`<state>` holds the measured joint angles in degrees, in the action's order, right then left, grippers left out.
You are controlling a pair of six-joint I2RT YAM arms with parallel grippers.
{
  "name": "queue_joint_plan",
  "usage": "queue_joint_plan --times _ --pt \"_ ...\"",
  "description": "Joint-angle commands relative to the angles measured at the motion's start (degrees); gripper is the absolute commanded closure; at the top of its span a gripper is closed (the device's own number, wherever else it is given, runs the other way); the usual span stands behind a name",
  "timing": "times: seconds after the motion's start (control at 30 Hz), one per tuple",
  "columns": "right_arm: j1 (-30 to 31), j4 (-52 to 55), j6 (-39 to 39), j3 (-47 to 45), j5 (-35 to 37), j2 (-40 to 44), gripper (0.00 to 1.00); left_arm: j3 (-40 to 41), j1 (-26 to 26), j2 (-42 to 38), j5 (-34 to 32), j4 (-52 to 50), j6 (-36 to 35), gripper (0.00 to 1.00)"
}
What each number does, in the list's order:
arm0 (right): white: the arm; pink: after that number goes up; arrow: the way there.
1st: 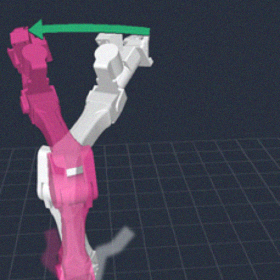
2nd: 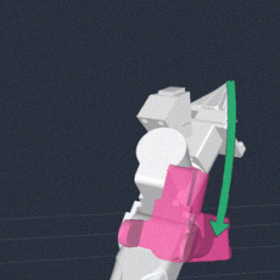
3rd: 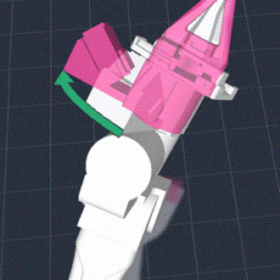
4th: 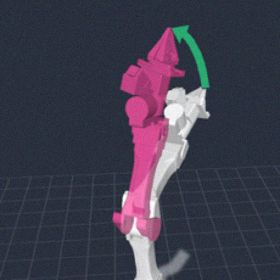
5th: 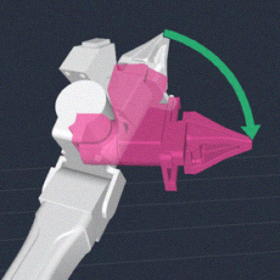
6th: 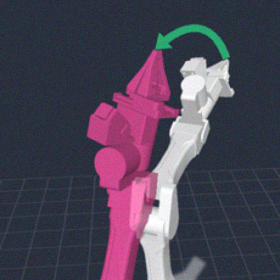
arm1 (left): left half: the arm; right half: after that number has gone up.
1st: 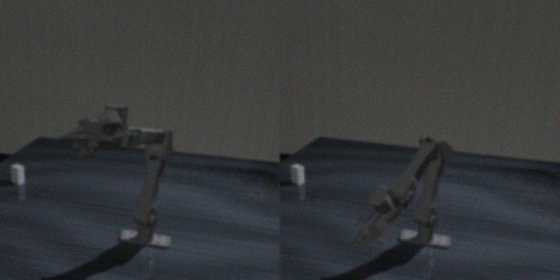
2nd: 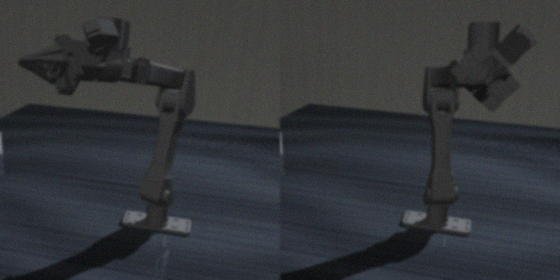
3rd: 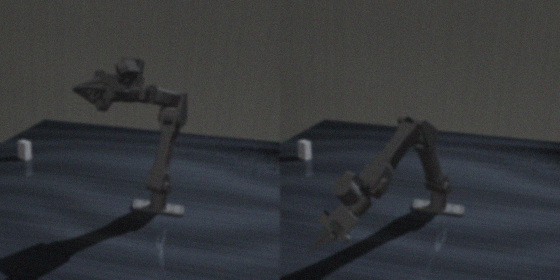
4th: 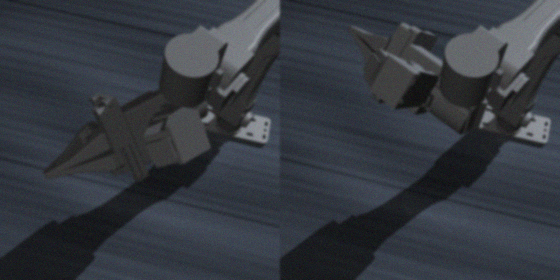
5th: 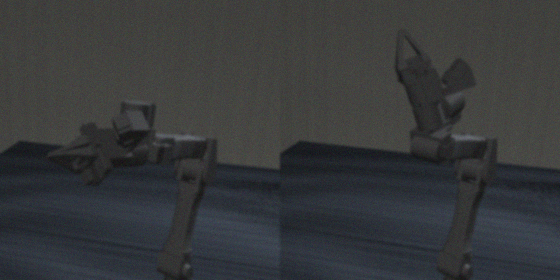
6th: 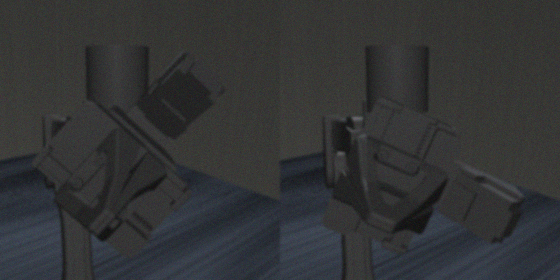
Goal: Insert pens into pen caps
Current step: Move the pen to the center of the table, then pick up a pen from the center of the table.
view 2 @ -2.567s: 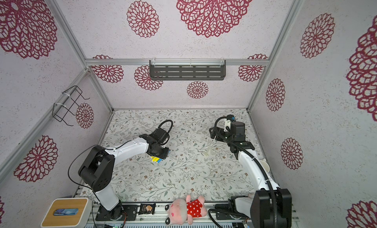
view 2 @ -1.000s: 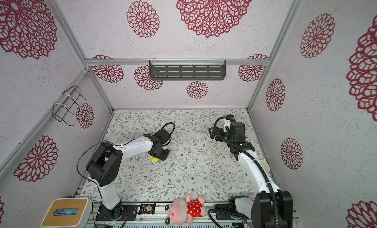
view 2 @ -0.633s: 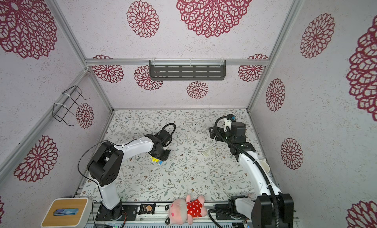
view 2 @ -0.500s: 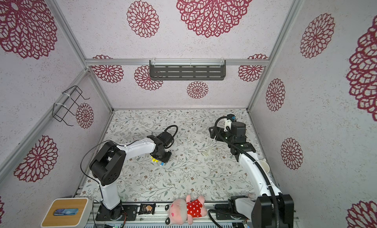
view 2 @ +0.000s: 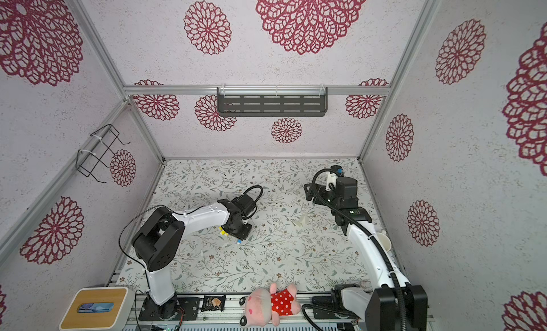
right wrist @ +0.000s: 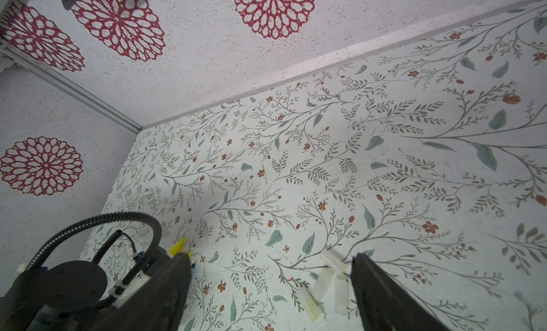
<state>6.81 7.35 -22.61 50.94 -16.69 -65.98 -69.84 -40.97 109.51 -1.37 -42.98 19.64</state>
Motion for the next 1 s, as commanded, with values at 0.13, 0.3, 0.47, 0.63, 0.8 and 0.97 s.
queue_joint_plan --times 0.13,0.3,0.47,0.63,0.8,0.97 --pt "0.31 -0.61 -0.42 0.47 1.44 1.75 0.12 2.96 -0.96 7.31 2.53 -2.91 1.1 0.93" --pt "0.31 -0.32 -0.33 0.7 1.75 2.17 0.12 3.96 -1.3 8.64 7.31 -1.35 0.5 0.97" --pt "0.31 -0.5 -0.42 -0.17 1.86 2.74 0.14 4.88 -1.87 9.06 10.9 0.72 0.66 1.0" --pt "0.31 -0.49 0.19 -1.18 0.67 3.29 0.19 8.24 -2.0 0.27 11.55 6.79 2.33 1.0" --pt "0.22 -4.43 -0.6 -4.63 0.14 7.24 0.2 11.9 -1.92 -10.47 14.35 14.09 3.34 1.0" --pt "0.21 -10.85 -1.12 -6.13 -17.74 7.92 0.13 15.0 -1.03 -20.24 17.82 20.67 4.4 1.0"
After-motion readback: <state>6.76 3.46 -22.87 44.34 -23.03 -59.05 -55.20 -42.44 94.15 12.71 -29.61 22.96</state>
